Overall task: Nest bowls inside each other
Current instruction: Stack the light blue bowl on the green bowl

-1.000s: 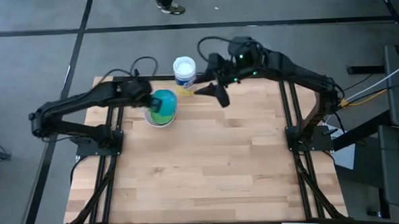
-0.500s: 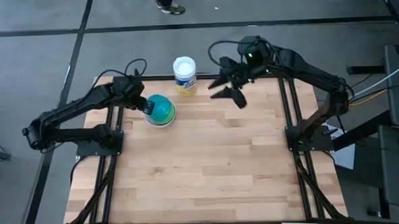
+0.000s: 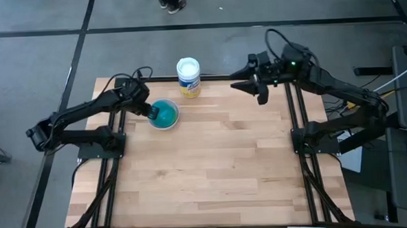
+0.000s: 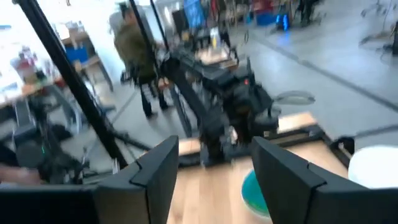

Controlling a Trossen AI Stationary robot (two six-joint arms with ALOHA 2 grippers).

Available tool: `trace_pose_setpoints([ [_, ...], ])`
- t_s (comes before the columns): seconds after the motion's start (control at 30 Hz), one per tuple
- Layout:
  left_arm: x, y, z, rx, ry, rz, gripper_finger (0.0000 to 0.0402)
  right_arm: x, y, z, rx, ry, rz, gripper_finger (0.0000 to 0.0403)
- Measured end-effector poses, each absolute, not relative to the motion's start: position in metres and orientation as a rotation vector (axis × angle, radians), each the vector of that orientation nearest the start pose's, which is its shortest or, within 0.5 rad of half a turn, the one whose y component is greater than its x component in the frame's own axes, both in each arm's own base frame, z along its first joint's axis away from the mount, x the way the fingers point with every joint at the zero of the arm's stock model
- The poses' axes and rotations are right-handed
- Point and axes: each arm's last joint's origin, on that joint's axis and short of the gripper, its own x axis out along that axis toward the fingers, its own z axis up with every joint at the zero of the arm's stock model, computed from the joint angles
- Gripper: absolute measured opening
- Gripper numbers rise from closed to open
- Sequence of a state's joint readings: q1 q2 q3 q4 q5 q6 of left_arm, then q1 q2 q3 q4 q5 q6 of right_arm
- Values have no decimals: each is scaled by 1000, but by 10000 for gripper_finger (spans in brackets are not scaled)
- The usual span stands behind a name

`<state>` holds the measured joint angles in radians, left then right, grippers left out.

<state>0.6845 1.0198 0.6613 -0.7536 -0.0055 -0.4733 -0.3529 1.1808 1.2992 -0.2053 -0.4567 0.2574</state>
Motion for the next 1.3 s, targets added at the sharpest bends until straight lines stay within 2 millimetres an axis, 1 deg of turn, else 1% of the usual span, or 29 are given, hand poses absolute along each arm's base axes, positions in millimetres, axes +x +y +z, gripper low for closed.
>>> trace_pose_setpoints([
  [0.1, 140, 115, 204, -775, 966, 859, 2, 230, -73, 423, 311, 30, 73, 210],
  [0.23, 150, 121, 197, -774, 964, 805, 6, 220, -70, 420, 317, -24, 56, 212],
  [0.3, 155, 122, 198, -759, 932, 780, 18, 216, -69, 418, 323, -26, 53, 210],
  [0.4, 157, 122, 203, -737, 873, 767, 49, 211, -67, 417, 340, -30, 56, 208],
  [0.53, 151, 122, 214, -699, 831, 774, 91, 202, -63, 423, 344, -84, 66, 214],
  [0.6, 145, 121, 216, -701, 846, 788, 108, 197, -62, 428, 331, -131, 76, 220],
  [0.67, 139, 120, 218, -704, 855, 786, 122, 192, -60, 432, 324, -173, 69, 225],
  [0.73, 136, 118, 223, -687, 837, 746, 130, 188, -59, 433, 322, -195, 50, 229],
  [0.83, 133, 117, 225, -672, 834, 752, 129, 185, -59, 433, 324, -206, 26, 231],
  [0.97, 133, 118, 225, -673, 831, 743, 114, 185, -59, 433, 326, -213, 29, 225],
  [1.17, 138, 121, 224, -668, 808, 725, 105, 185, -59, 433, 324, -215, 25, 210],
  [1.3, 142, 124, 222, -684, 799, 705, 104, 185, -59, 433, 323, -216, 25, 209],
])
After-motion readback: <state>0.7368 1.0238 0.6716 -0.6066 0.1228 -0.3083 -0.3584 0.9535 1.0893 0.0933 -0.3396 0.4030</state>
